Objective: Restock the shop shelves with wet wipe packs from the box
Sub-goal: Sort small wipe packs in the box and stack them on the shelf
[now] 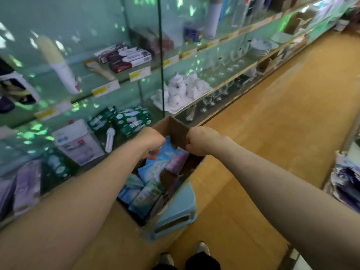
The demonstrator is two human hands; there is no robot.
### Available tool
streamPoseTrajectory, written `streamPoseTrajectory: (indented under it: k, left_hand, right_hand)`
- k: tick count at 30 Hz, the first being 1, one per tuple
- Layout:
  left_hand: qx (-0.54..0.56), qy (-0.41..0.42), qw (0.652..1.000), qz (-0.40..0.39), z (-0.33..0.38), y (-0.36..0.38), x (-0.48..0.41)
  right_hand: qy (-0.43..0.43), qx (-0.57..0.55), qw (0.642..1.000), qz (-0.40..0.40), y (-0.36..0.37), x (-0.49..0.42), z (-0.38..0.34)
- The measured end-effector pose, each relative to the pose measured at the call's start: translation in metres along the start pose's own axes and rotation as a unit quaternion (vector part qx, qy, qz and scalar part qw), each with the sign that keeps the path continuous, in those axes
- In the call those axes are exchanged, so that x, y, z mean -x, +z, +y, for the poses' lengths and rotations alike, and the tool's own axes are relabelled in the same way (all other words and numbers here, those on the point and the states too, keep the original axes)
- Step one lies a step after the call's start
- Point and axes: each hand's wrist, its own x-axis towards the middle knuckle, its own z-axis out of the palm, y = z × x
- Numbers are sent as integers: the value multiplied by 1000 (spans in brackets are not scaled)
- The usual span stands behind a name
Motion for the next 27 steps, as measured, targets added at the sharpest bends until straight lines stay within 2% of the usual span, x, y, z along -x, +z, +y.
streamPoseTrajectory:
  k: [8,12,15,19,21,24,27]
  left_hand:
    - [96,-172,980,21,-89,-28,-58]
    - [129,-230,964,15,-126,-12,-89]
    - [157,-263,952,8,-146,11,-108]
    - [197,-309,931,-10,-177,43,-126]
    - [210,-332,920,-9,-192,54,-131]
    - [222,-345,912,-1,-210,66,-134]
    - [211,-342,916,9,-228,73,-134]
  right_hand:
    - [-12,-2,996,-86,54,-101,-6]
    - [-32,38,988,-146,99,-143,-6]
    - [-72,48,969,-232,140,-168,-12]
    - [-95,47,958,-268,188,-180,-23]
    - [-139,38,949,-281,210,-178,-34]
    - [-229,80,907,-345,248,-179,-56]
    - [-244,116,874,-405,271,-175,-80]
